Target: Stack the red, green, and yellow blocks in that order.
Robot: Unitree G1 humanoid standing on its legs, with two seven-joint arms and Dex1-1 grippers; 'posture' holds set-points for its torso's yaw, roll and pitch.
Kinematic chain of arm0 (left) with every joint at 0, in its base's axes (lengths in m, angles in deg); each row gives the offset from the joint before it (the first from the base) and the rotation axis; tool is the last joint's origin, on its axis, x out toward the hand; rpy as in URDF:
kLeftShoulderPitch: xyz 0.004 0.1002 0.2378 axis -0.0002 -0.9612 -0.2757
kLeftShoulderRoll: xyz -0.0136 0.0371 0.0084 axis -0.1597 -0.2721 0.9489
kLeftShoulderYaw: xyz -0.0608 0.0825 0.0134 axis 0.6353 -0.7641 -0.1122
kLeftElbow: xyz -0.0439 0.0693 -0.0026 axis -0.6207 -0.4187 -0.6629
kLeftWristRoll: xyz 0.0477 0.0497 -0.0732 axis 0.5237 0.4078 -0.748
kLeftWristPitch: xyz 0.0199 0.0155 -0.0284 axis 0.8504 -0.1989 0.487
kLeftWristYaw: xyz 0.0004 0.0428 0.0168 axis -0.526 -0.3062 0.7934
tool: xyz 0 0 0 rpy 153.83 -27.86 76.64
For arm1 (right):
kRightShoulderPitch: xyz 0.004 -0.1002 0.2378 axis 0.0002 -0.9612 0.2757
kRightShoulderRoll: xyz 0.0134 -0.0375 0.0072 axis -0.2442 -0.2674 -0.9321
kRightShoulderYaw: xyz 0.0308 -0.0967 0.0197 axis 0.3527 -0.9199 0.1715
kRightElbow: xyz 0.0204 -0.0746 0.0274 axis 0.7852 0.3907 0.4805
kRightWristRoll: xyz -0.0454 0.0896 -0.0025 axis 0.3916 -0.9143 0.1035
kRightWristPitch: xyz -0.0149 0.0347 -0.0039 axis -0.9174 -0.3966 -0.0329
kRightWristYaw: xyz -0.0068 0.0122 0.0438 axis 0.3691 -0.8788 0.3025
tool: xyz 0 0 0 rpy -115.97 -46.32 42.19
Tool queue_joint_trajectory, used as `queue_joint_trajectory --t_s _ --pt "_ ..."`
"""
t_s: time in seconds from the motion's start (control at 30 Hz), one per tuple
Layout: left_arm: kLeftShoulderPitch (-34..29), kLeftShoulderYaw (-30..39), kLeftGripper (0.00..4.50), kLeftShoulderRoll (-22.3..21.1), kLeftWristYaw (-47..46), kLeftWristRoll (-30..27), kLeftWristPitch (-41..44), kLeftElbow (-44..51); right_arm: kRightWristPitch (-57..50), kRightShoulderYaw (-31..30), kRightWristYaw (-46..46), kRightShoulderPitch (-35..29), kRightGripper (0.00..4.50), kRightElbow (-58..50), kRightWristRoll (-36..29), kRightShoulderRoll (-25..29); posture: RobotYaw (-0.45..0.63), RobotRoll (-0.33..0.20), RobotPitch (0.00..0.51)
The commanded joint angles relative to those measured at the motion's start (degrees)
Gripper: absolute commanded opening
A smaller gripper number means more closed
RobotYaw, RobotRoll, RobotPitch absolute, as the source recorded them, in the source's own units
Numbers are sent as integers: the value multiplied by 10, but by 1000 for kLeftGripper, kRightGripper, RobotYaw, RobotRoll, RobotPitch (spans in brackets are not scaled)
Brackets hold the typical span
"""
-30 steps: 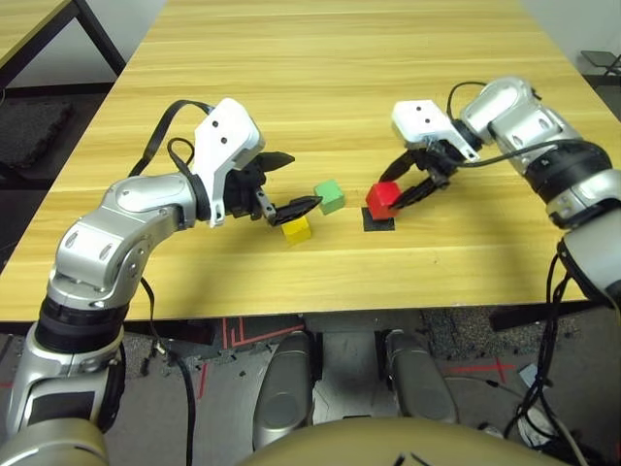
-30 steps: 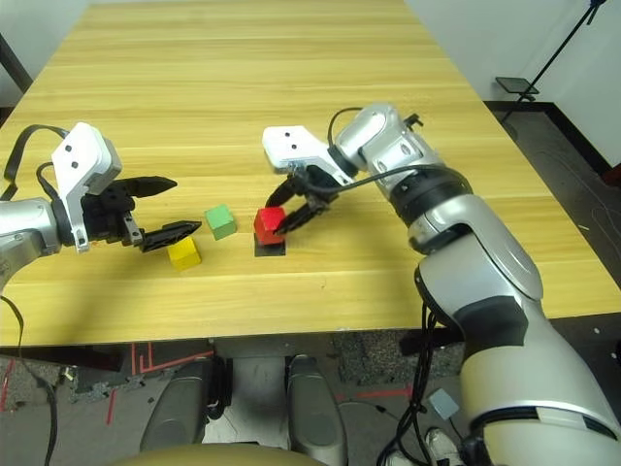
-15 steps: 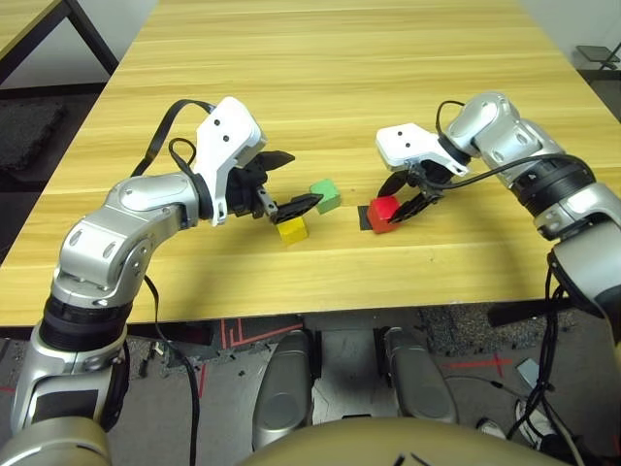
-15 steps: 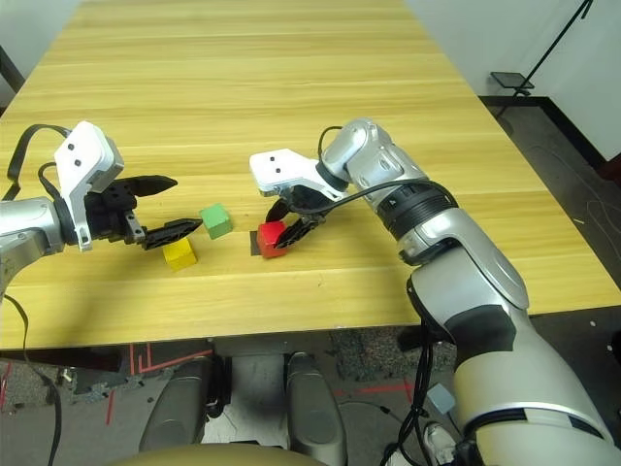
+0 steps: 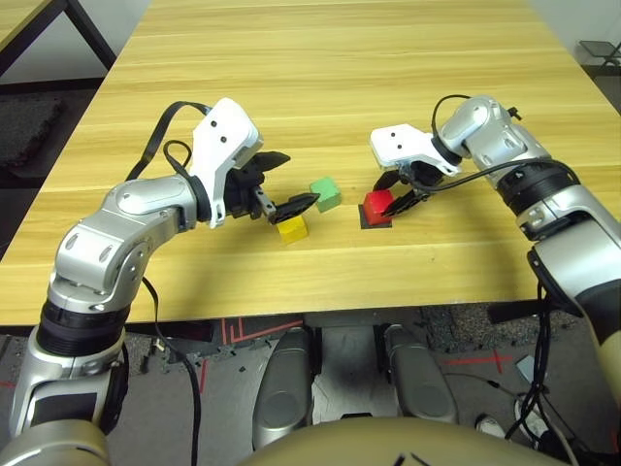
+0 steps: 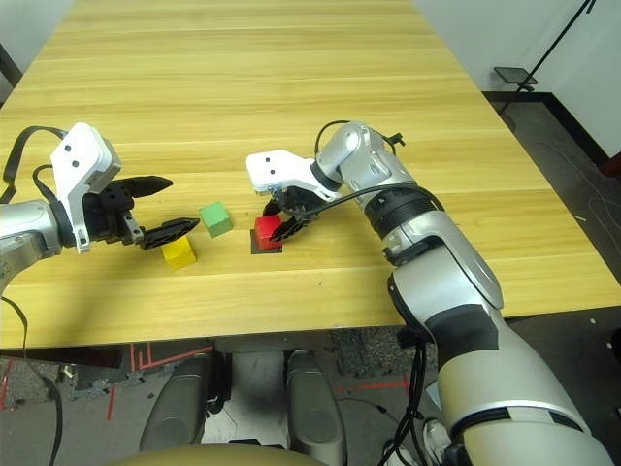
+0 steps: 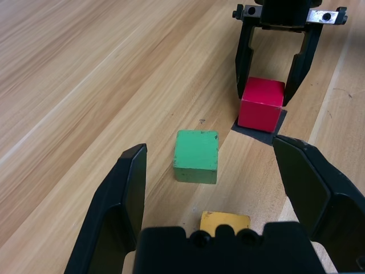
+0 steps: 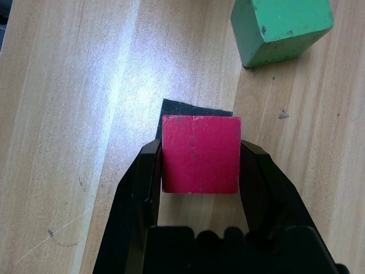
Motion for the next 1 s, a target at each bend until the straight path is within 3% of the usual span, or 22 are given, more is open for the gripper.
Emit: queue_joint_trajectory --t_s 0.03,0.17,0.37,0.6,0.8,1.0 --pt "-3 -6 4500 4 -2 2 3 1 -9 15 -19 -17 3107 -9 -1 -3 502 -151 151" --pt "12 -25 4500 10 -3 22 -5 -30 18 37 -31 -5 4484 1 -44 7 482 -139 144" --pt "67 -74 4500 23 22 65 -40 -117 92 54 -31 42 4484 69 -119 58 446 -123 135" --pt "130 -146 4500 32 92 115 -72 -217 67 68 -31 -4 4484 60 -202 150 328 -77 119" --pt "162 -179 4500 37 134 132 -46 -247 26 105 -31 -54 4484 12 -209 189 276 -48 123" --pt "182 -202 4500 62 149 160 -62 -292 -8 156 -27 -95 4484 -36 -194 193 222 -24 127"
